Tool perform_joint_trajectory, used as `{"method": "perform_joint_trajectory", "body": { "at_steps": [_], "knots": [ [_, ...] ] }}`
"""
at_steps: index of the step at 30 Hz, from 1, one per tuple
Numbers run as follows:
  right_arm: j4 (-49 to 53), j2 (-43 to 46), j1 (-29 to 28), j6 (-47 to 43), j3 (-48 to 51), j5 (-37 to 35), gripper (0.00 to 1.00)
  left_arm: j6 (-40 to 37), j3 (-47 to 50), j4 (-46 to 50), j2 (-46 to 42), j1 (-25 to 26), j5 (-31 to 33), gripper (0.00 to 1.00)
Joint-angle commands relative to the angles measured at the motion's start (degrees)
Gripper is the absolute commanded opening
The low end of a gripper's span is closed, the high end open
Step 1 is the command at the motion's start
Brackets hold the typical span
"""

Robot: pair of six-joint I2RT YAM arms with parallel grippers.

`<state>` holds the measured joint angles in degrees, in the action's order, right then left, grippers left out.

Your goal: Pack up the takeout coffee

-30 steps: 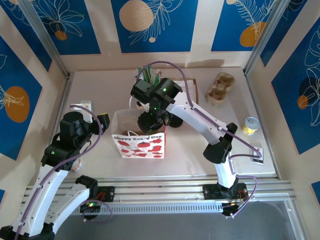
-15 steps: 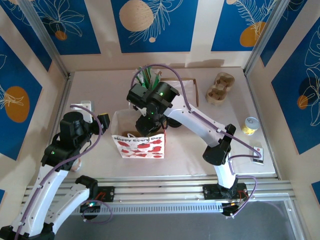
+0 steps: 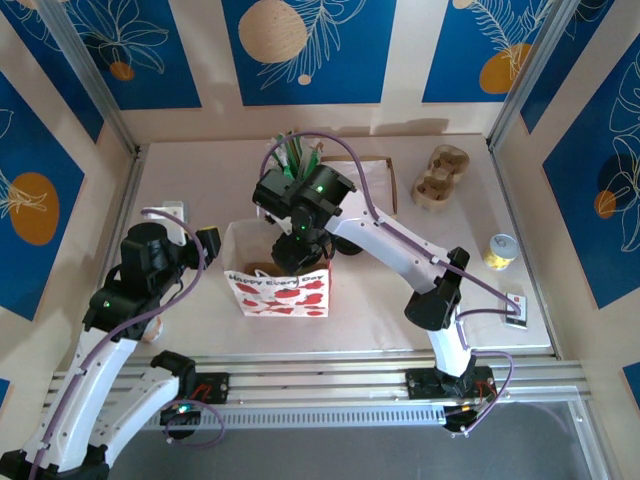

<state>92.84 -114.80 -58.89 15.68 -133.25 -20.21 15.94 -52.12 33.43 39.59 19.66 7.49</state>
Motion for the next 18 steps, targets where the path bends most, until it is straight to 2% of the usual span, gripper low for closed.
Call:
{"method": "perform_joint_trajectory", "body": {
  "at_steps": [1, 18],
  "knots": [
    [4.37, -1.23, 0.19, -0.90, 0.09, 1.86, 0.68, -1.30, 0.17, -0.56, 0.31, 0.55, -1.42, 0.62],
    [3.80, -1.86, 0.07, -1.45, -0.07, 1.92, 0.65, -1.66, 0.09, 0.06, 0.66, 0.55, -1.87, 0.63]
  ]
}}
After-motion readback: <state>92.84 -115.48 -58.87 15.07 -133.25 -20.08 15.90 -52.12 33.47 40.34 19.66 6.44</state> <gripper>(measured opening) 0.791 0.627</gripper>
